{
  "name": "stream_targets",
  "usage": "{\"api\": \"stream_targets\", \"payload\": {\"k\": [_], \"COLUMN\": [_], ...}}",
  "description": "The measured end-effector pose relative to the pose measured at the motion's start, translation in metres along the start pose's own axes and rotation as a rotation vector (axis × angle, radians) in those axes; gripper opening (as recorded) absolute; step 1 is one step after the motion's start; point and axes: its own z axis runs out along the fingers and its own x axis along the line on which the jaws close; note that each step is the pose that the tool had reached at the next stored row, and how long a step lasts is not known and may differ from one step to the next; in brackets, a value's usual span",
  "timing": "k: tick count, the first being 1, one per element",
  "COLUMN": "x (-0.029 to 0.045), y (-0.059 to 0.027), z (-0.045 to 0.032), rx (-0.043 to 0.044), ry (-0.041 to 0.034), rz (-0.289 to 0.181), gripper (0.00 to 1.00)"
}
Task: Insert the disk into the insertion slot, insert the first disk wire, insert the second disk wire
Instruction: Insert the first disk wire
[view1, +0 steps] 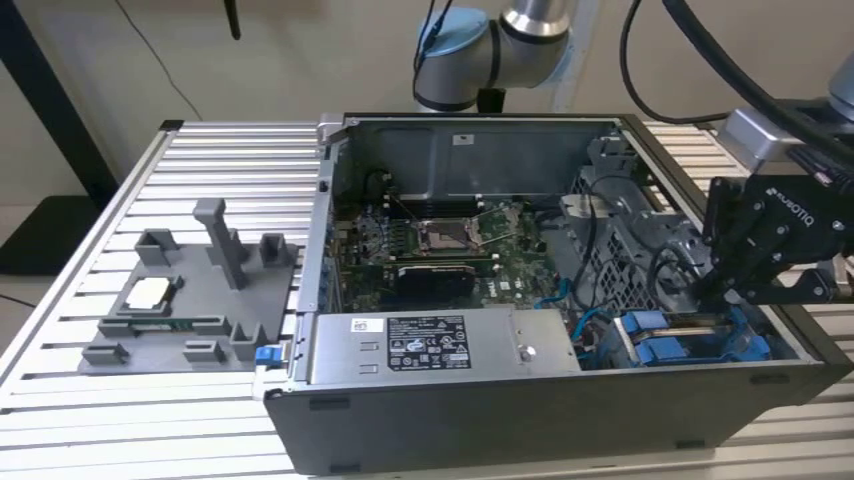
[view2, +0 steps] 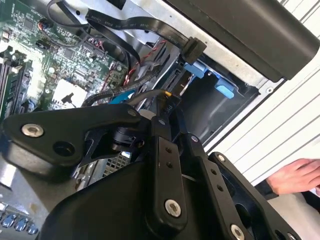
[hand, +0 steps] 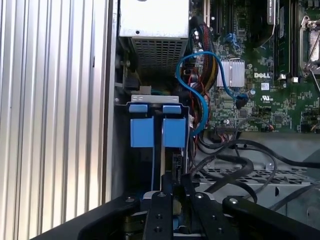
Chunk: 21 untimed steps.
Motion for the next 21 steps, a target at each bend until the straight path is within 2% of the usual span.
{"api": "stream_targets", "payload": {"k": [10,14,21], "x": [-0.006,-0.006,-0.006], "y": [-0.0029,-0.006,-0.0064], "z": [0.0068,0.0087,0.0118], "rx": [0.001,0.0011,0.0011], "ry": [-0.0001,0.0002,0.0005], "rz": [-0.008,-0.009,-0.008], "gripper": [0.19,0.19,0.19]}}
